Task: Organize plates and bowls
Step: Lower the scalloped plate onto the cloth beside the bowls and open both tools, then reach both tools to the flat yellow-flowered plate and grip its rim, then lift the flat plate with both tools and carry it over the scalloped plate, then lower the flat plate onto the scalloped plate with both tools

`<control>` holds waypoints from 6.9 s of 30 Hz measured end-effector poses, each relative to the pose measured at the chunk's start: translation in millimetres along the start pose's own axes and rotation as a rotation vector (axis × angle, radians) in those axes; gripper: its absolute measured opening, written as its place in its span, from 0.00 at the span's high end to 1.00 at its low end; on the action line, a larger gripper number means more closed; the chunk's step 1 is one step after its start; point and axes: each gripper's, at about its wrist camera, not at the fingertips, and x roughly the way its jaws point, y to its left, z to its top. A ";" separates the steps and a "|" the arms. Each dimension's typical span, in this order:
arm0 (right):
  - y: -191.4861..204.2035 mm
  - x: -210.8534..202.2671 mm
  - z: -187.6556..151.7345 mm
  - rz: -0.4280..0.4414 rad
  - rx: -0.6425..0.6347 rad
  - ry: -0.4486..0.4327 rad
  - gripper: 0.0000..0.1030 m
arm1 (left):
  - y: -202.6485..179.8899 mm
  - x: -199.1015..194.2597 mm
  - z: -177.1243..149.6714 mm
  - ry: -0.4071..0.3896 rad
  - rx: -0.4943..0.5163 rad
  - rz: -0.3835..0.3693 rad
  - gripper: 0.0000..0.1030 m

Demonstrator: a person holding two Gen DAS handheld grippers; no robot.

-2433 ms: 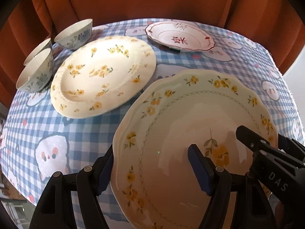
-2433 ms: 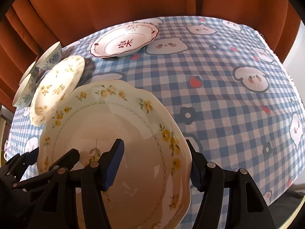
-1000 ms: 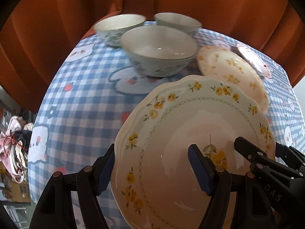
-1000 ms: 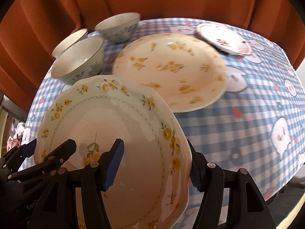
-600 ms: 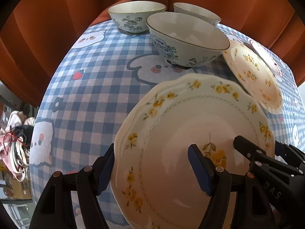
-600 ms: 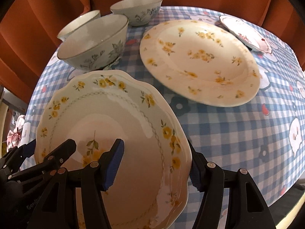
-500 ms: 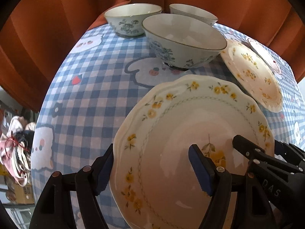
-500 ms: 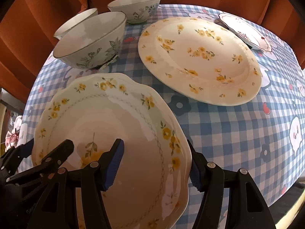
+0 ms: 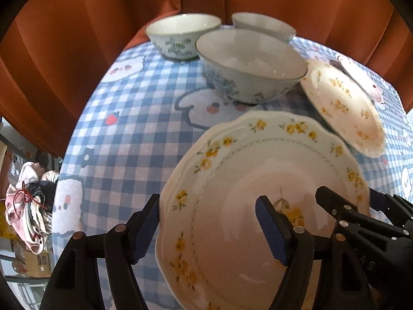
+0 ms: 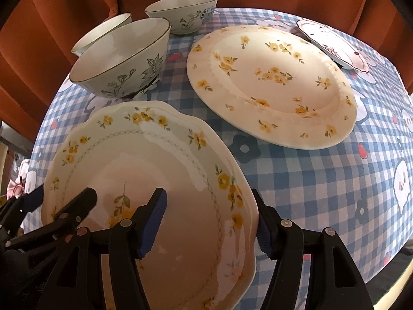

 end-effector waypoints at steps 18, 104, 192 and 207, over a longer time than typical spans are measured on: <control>-27.1 -68.5 1.9 -0.027 -0.035 -0.096 0.28 | -24.1 -45.8 7.4 -0.052 -0.038 -0.050 0.14; -238.3 4.2 78.0 -0.043 0.037 0.019 0.39 | -248.0 63.9 56.9 0.126 -0.010 -0.004 0.26; -27.2 -32.2 14.1 -0.112 -0.064 0.076 0.41 | -44.0 25.7 -33.1 0.110 -0.131 -0.020 0.29; -28.5 -37.4 10.8 -0.047 -0.113 0.084 0.41 | -68.2 23.7 -32.0 0.066 0.042 0.093 0.15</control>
